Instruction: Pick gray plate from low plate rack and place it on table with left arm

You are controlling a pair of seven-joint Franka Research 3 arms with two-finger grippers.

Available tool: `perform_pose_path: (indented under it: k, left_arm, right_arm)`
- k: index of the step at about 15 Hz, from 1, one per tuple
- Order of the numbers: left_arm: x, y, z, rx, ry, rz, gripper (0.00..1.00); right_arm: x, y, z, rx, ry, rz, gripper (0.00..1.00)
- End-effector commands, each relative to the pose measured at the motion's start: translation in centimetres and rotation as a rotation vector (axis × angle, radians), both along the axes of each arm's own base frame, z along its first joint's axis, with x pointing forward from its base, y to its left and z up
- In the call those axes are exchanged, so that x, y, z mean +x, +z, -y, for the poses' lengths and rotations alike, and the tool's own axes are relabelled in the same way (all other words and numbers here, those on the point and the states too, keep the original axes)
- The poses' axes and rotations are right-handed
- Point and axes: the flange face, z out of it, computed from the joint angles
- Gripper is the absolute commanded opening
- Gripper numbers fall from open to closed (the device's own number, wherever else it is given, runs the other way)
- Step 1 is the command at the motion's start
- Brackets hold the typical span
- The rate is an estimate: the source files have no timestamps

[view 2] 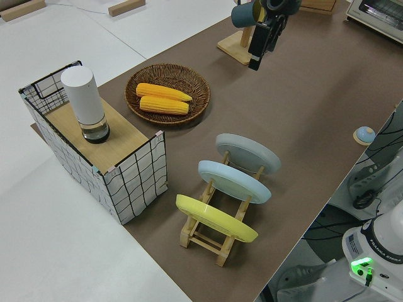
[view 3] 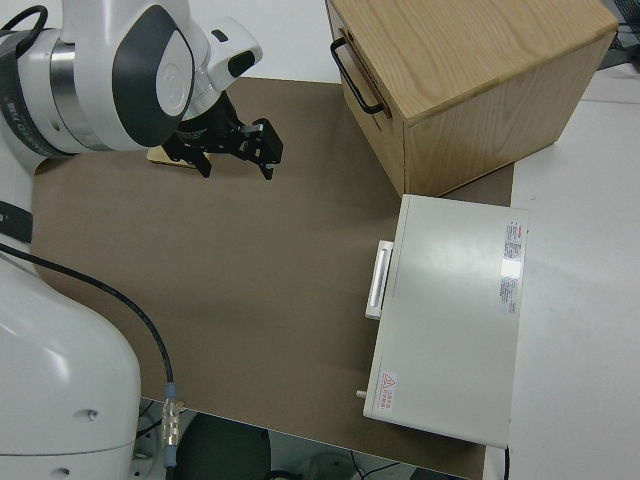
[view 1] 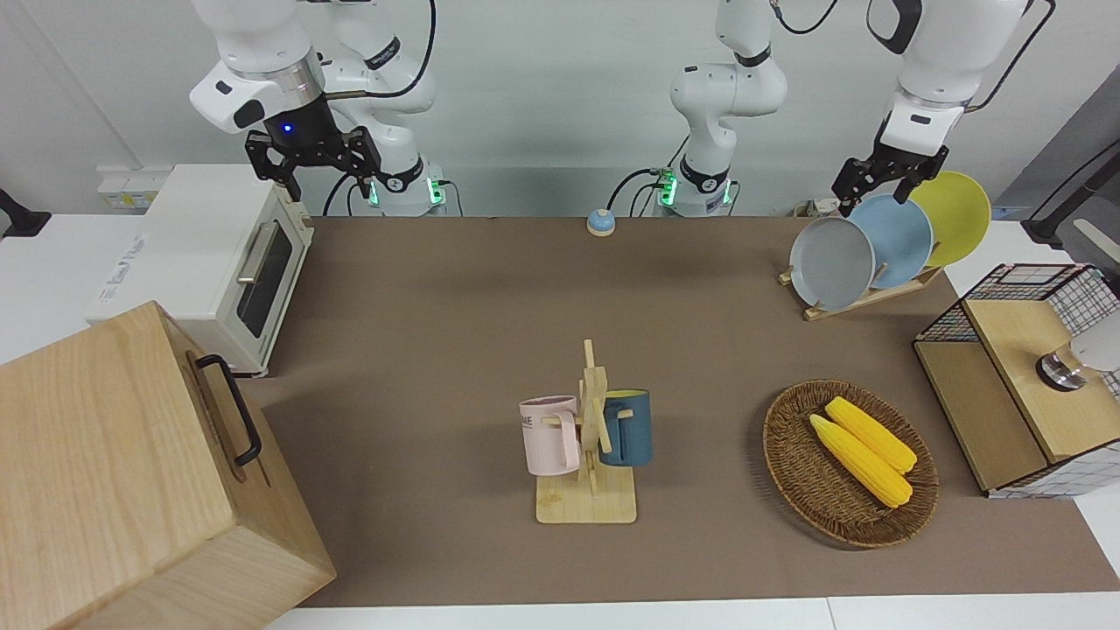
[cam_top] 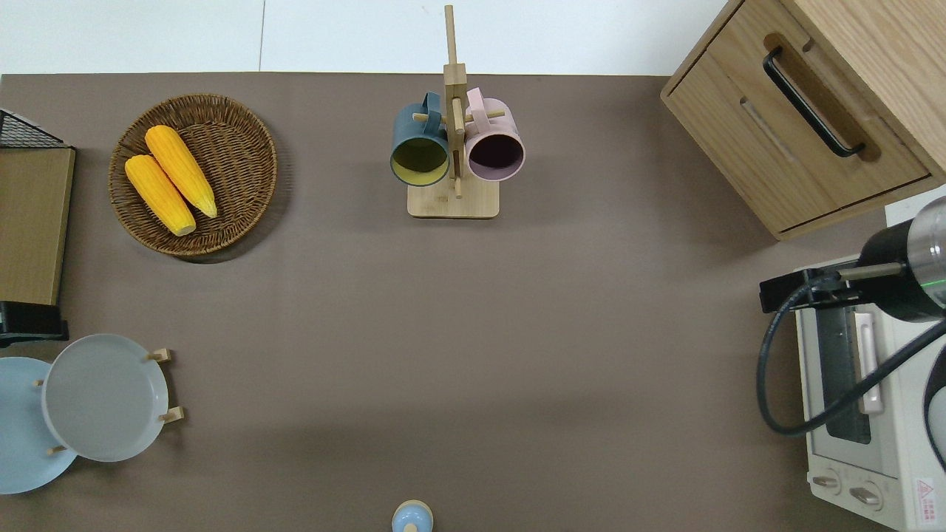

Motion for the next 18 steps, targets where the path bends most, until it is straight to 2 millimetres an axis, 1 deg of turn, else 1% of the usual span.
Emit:
perform_pose_path:
  k: [1,3,4,5,8,9,11,13,14,16,18]
  left_arm:
    - [-2.7,-2.6,-2.8,0.002,-0.036,0.021,1.00]
    - [-3.2,-4.2,-3.8,0.008,-0.038,0.023,1.00]
    - [-3.4,-4.8,-4.1,0.005,-0.034,0.025,0.99]
    - [-3.7,-5.8,-4.4,0.004,-0.032,0.023,0.99]
    - [-4.2,-7.6,-4.9,0.039,-0.054,0.029,0.99]
    - [-4.5,-8.5,-5.4,0.036,-0.049,0.035,0.99]
    - [-4.8,-9.7,-5.8,0.034,-0.054,0.036,0.99]
    - [-5.1,-10.7,-6.6,0.033,-0.066,0.038,0.99]
    - [-5.4,-11.5,-7.1,0.032,-0.067,0.039,0.99]
    - [-5.7,-13.1,-6.9,0.028,-0.074,0.048,0.99]
    - [-6.0,-14.1,-6.7,0.025,-0.079,0.044,0.99]
  right_arm:
    - [-0.2,0.3,0.0,0.005,0.000,-0.007,0.990]
    - [-0.2,0.3,0.0,0.005,-0.002,-0.007,0.990]
    - [-0.2,0.3,0.0,0.005,0.000,-0.007,0.987]
    - [-0.2,0.3,0.0,0.005,-0.002,-0.007,0.990]
    - [-0.2,0.3,0.0,0.005,0.001,-0.007,0.990]
    - [-0.2,0.3,0.0,0.005,-0.002,-0.007,0.990]
    - [-0.2,0.3,0.0,0.005,0.001,-0.007,0.990]
    - [-0.2,0.3,0.0,0.005,0.001,-0.007,0.990]
    - [-0.2,0.3,0.0,0.005,0.000,-0.007,0.987]
    - [-0.2,0.3,0.0,0.005,0.001,-0.007,0.987]
    - [-0.2,0.3,0.0,0.005,-0.002,-0.007,0.990]
